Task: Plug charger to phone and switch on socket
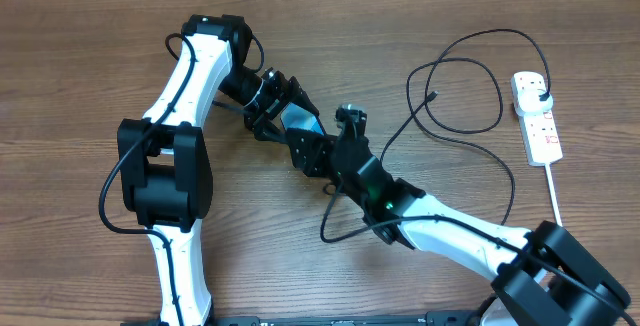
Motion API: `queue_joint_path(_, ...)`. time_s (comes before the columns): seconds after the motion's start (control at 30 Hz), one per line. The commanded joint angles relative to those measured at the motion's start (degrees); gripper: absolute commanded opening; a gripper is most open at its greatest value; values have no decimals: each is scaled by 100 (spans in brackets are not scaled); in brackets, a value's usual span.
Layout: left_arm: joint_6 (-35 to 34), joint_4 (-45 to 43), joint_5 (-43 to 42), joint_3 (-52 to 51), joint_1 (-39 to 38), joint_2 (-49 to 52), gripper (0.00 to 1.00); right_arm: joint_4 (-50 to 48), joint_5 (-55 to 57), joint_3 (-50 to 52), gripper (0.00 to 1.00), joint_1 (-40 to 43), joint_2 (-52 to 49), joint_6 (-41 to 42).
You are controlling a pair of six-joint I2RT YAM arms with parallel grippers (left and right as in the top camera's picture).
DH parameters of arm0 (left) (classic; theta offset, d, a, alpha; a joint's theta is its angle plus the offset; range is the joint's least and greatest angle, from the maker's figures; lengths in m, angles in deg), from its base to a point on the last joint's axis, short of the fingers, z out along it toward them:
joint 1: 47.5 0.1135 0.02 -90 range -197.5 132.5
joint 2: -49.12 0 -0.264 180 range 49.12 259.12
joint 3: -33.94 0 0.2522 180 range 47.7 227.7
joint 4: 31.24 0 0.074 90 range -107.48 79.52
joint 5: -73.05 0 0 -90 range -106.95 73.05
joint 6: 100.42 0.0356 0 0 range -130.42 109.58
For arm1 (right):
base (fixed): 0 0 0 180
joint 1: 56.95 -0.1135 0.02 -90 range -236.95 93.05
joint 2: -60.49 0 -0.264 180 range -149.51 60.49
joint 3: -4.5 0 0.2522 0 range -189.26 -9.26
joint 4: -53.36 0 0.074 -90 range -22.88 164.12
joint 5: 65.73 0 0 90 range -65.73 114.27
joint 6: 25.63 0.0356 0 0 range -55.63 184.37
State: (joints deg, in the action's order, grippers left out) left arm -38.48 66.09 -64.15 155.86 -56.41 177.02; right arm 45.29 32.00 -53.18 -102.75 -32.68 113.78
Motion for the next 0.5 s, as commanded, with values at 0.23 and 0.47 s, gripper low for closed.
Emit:
queue_joint_path(0.23,131,13,-216,162,2,24,56,188,33,-461,48,-22,-313,-31)
queue_joint_path(0.47,131,13,-175,162,2,24,56,439,-2,-461,33,-22,-313,-26)
